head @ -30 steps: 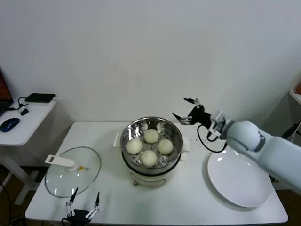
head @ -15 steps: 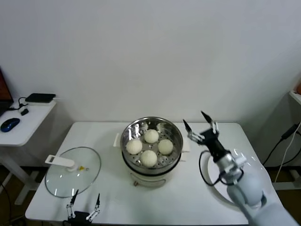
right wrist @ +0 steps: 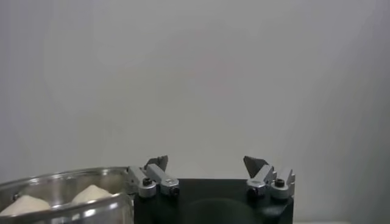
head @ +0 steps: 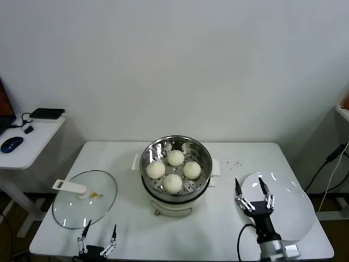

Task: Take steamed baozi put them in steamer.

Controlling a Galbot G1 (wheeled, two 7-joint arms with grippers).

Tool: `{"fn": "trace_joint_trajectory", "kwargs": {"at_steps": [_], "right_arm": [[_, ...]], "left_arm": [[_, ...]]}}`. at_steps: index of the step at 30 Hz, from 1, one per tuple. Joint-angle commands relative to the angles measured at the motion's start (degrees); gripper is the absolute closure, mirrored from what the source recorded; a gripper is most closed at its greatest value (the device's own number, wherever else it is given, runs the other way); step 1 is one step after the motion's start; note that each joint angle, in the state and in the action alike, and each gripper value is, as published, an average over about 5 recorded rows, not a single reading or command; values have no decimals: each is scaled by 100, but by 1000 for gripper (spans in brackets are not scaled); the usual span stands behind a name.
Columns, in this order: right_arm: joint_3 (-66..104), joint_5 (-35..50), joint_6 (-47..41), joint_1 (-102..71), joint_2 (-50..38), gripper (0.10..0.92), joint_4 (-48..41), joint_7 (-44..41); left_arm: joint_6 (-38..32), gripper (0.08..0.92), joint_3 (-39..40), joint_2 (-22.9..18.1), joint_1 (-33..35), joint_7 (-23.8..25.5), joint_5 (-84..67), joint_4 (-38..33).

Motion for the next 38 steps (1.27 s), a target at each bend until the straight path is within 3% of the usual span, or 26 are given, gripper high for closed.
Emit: {"fn": "trace_joint_trajectory", "kwargs": {"at_steps": [1, 38], "right_arm": [[301, -356, 479, -620, 644, 203, 2, 36], [-81, -540, 451, -710, 579, 203, -117, 11]], "left_arm": [[-19, 177, 18, -15, 7, -5, 14, 42], [-20, 177, -18, -50, 4, -13, -26, -4]]}}
